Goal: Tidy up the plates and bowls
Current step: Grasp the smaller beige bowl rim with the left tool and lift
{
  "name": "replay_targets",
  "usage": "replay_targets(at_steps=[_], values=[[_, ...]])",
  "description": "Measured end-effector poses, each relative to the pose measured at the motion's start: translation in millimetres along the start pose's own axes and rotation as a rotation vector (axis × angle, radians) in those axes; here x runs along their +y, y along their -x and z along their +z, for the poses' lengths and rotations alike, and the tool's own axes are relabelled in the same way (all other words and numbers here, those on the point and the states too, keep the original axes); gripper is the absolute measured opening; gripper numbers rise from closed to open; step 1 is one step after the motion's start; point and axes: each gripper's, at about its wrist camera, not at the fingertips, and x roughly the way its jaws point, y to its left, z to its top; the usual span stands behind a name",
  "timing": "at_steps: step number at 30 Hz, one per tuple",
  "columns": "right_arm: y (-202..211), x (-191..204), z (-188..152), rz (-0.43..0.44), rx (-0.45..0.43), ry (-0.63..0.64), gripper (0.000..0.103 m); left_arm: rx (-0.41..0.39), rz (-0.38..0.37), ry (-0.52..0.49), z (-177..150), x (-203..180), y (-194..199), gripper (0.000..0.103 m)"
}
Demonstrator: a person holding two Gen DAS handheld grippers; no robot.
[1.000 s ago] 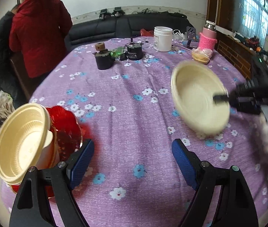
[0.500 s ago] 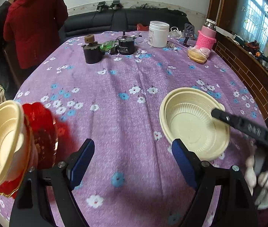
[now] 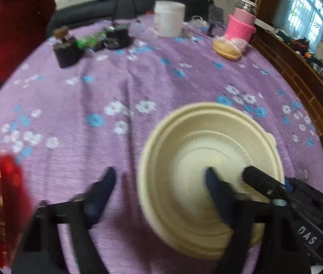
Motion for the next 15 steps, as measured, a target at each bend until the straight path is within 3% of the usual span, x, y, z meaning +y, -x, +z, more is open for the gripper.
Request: replay_targets(at_steps=[1, 4, 8, 15], values=[[0, 1, 0, -0.003, -0.002, 0.005, 0.025, 0.014, 0.017, -0.003, -1, -1, -2, 0.026], [-1, 4, -1, -0.054, -0.018, 0.031, 0.02, -0.002, 0.015, 0.001, -5, 2, 3, 0.016], [0, 5, -1, 0.013, -0.021, 0.024, 0.019, -0.049, 0.046, 0.008, -13, 8, 24, 0.016], [7, 32, -10, 0.102, -0.07, 0.119, 0.019, -0.133, 0.098, 0.009, -31, 21, 65, 0.016]])
